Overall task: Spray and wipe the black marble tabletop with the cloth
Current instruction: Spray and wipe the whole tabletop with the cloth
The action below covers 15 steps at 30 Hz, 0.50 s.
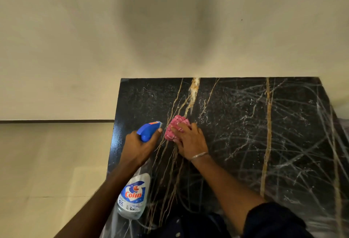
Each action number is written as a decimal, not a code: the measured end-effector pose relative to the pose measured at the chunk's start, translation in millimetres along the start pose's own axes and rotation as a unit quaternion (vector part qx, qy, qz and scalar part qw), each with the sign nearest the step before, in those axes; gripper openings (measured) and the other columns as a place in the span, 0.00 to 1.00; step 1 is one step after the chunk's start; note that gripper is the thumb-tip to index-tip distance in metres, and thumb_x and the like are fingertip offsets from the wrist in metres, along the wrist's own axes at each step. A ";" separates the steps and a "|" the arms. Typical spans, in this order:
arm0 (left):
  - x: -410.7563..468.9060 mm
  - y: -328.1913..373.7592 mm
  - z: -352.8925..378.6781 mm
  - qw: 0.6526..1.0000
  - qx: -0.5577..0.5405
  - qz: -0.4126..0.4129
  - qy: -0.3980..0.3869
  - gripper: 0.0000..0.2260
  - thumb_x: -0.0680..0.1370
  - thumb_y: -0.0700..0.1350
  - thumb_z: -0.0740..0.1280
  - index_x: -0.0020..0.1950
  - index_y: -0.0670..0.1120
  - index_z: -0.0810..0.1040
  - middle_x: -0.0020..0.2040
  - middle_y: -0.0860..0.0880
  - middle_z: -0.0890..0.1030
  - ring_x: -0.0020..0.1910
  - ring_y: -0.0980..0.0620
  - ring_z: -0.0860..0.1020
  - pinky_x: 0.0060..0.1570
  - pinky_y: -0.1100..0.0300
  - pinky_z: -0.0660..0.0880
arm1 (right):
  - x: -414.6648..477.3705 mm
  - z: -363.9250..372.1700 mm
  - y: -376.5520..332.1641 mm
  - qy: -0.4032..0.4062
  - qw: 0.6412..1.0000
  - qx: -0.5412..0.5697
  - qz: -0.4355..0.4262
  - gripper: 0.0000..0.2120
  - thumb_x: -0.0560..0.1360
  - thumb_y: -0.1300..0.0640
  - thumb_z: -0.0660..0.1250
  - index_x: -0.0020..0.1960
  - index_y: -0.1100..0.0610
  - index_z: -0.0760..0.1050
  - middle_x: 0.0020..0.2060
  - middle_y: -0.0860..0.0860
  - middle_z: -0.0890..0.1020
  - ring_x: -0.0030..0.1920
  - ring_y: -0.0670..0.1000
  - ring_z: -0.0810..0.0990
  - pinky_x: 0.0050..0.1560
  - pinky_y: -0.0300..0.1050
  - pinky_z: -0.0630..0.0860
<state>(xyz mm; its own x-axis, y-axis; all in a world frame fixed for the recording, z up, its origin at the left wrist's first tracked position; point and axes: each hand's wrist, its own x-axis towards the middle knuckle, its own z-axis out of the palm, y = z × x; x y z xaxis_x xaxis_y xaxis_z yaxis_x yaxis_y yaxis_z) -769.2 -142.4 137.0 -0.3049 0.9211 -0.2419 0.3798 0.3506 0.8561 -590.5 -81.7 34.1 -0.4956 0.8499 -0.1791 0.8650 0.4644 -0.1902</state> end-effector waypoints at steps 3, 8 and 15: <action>0.5 -1.2 -3.3 1.000 -0.015 -0.005 0.006 0.07 0.77 0.50 0.69 0.44 0.47 0.77 0.31 0.46 0.78 0.28 0.57 0.75 0.29 0.71 0.72 | -19.1 -3.8 44.0 0.028 0.999 -0.014 0.032 0.22 0.76 0.48 0.65 0.70 0.43 0.71 0.67 0.51 0.74 0.51 0.55 0.72 0.46 0.49 0.71; -2.2 -3.3 -11.8 1.000 -0.004 -0.002 0.016 0.08 0.77 0.50 0.68 0.42 0.46 0.76 0.29 0.50 0.76 0.27 0.60 0.75 0.29 0.72 0.71 | 10.7 -20.9 92.2 0.019 0.981 -0.033 0.188 0.26 0.78 0.50 0.61 0.76 0.44 0.62 0.73 0.50 0.65 0.60 0.60 0.68 0.56 0.55 0.72; -7.1 -7.9 -18.2 1.000 -0.001 0.005 0.025 0.06 0.78 0.50 0.67 0.45 0.48 0.77 0.31 0.48 0.77 0.29 0.59 0.76 0.31 0.71 0.73 | 38.2 -16.1 23.6 -0.005 0.993 -0.008 0.118 0.27 0.79 0.46 0.60 0.77 0.45 0.59 0.76 0.51 0.61 0.70 0.63 0.60 0.66 0.60 0.64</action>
<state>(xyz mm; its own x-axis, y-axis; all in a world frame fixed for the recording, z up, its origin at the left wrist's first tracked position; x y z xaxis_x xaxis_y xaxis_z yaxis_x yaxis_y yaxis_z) -785.9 -154.7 140.2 -0.3453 0.9145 -0.2107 0.3806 0.3416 0.8593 -587.7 -34.2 38.3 -0.2792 0.9330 -0.2270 0.9584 0.2563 -0.1257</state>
